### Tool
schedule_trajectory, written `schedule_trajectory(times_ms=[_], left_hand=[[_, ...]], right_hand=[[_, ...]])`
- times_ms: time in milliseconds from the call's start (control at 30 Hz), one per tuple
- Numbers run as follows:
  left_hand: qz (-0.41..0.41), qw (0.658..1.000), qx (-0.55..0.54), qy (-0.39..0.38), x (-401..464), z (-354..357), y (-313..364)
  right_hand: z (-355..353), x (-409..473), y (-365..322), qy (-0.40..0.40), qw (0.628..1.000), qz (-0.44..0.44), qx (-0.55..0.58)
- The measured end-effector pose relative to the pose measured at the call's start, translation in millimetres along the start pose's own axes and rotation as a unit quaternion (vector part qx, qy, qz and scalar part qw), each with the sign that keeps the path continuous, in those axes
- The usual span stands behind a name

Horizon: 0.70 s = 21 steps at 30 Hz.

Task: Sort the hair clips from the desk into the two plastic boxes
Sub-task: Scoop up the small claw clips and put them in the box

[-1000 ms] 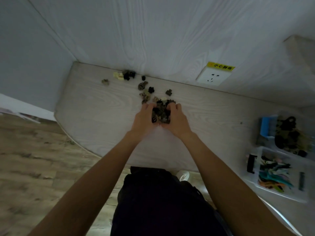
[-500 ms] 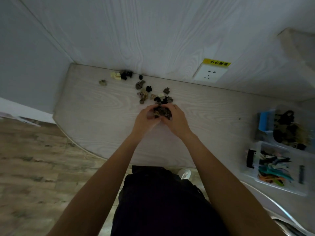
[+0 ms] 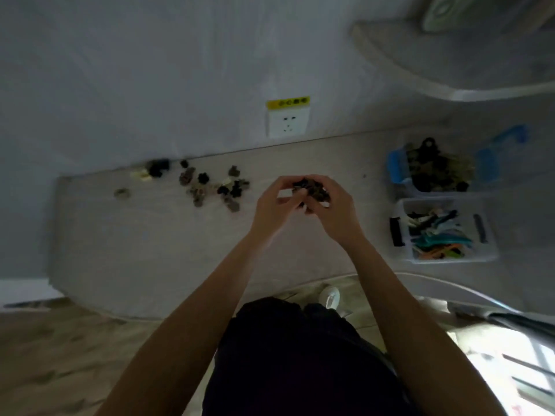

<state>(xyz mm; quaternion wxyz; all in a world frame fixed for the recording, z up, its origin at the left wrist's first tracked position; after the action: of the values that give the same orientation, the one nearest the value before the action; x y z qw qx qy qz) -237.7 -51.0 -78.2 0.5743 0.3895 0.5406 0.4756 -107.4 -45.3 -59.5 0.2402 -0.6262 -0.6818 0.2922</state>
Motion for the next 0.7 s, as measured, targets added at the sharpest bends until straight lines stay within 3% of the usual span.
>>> schedule_trajectory(times_ms=[300, 467, 600, 700], left_hand=[[0.055, 0.979, 0.05, -0.192, 45, 159, 41], [0.114, 0.946, 0.162, -0.255, 55, 219, 45], [0.107, 0.919, 0.25, -0.285, 59, 237, 32], [0.103, 0.91, 0.252, -0.312, 58, 238, 25]], right_hand=[[-135, 5, 68, 0.134, 0.981, 0.105, -0.089], [-174, 9, 100, 0.142, 0.969, 0.151, -0.135], [-179, 13, 115, 0.126, 0.957, 0.172, -0.198], [-176, 18, 123, 0.101, 0.948, 0.186, -0.238]])
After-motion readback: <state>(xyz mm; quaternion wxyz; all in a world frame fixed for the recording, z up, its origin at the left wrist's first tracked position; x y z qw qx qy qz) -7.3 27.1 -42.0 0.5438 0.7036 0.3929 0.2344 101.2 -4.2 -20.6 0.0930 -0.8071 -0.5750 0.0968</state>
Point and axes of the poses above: each hand's wrist, its own x-axis towards the middle knuckle, its own z-axis out of the palm, y = z × x, the point moved 7 cm from there along x, towards the middle knuckle, and after that the axes turned 14 degrees about -x, right-handed, at the moved point
